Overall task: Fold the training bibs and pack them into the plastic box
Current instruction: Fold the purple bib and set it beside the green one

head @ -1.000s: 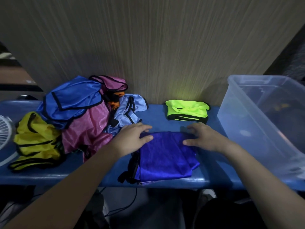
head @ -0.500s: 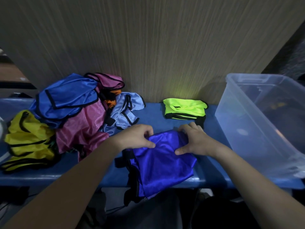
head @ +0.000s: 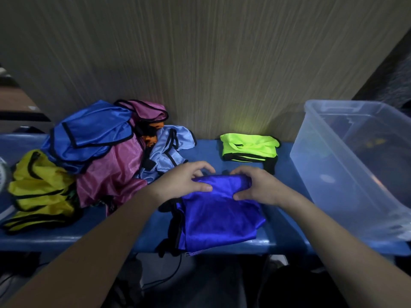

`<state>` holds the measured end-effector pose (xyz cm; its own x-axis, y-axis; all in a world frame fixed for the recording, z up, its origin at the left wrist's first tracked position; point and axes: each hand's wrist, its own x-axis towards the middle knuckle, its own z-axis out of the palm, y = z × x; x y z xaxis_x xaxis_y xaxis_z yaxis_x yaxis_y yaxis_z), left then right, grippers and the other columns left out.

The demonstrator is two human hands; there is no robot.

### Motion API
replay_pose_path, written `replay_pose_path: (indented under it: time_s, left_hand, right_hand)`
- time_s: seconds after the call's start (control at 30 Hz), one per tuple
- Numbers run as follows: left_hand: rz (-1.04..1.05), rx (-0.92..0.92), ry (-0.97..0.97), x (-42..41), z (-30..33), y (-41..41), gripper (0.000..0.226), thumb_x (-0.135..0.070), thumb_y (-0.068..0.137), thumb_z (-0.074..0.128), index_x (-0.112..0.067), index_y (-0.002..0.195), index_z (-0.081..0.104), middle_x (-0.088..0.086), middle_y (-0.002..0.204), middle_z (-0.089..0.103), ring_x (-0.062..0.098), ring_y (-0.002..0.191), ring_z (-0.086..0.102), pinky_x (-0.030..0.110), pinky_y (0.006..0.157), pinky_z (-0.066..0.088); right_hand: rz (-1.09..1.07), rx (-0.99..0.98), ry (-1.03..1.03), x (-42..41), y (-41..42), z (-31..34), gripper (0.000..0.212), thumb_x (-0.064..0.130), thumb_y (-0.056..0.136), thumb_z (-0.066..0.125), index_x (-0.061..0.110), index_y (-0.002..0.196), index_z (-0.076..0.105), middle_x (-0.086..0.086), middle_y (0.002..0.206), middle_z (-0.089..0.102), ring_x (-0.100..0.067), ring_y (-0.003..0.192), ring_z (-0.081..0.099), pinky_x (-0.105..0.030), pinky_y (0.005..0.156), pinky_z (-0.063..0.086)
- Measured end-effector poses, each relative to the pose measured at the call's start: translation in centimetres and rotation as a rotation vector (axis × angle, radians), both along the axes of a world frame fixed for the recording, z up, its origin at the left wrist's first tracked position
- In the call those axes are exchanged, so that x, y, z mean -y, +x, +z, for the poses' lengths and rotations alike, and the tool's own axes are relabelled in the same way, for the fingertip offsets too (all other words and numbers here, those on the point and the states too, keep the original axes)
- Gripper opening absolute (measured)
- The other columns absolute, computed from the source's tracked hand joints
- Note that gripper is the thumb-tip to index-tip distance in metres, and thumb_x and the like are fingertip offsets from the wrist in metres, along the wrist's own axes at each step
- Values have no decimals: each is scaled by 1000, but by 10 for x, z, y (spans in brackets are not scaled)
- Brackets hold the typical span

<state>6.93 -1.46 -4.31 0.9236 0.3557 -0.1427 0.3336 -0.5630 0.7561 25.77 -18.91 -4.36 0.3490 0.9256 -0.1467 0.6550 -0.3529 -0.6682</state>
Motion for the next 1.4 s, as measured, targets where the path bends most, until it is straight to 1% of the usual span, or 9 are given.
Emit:
replay_pose_path:
  time_s: [0.1,0.3,0.4,0.5,0.7,0.87,1.07,1.27,1.4]
  left_hand:
    - [-43,-188,45,-5,9,-7,63,-47,73,86,-31,127,57,-12,118,65,6,110,62,29,102,48]
    - [-77,-297,91,-13,11,-13,57,-42,69,90,-25,116,62,-11,111,69,8,97,66,32,92,53]
    - [-17,-187,274,-10,8,-10,58,-36,74,87,-26,122,57,-9,113,61,12,100,57,29,87,46]
    - [-6,-26,390,-1,5,-2,40,-31,77,83,-32,106,55,-14,106,57,11,99,55,34,86,47]
    - [48,222,619,5,0,5,31,-29,83,78,-29,105,57,-15,105,52,10,101,54,31,84,45]
    - [71,182,491,0,-4,1,27,-36,86,74,-29,107,59,-15,106,56,8,100,56,35,85,49]
    - [160,34,286,-9,1,-4,25,-43,86,73,-33,102,56,-9,92,68,11,84,65,38,81,52]
    - [8,-350,110,-18,18,-11,38,-54,80,77,-18,91,71,1,90,73,18,84,69,38,82,53]
    - [10,-171,91,-4,19,-3,41,-59,81,74,-28,107,70,-8,101,72,7,95,67,30,85,52]
  right_hand:
    - [-1,53,-9,3,3,3,34,18,75,85,29,101,65,10,97,67,-7,87,63,-22,76,50]
    - [28,46,8,8,5,10,23,18,80,81,21,90,60,8,85,64,-9,76,60,-25,69,49]
    - [39,-144,10,10,8,10,41,24,77,85,27,108,59,6,103,67,-6,86,64,-26,79,53]
    - [42,-47,-59,8,3,8,73,36,68,91,36,130,52,8,123,60,-7,111,59,-27,96,50]
    - [-8,242,27,1,-6,7,30,26,78,83,35,94,58,19,87,62,-9,87,60,-35,79,54]
    - [-56,223,64,7,2,5,22,30,83,78,28,91,58,8,97,59,-14,89,58,-32,78,49]
    - [-139,-18,-59,12,15,10,25,27,77,84,15,91,66,-2,84,71,-16,77,67,-31,69,53]
    - [-166,-178,28,5,8,2,15,18,83,78,13,80,64,0,74,68,-15,69,66,-40,72,56]
    - [-147,-283,185,-5,-1,5,18,7,83,77,4,85,60,1,71,61,-12,66,58,-33,69,51]
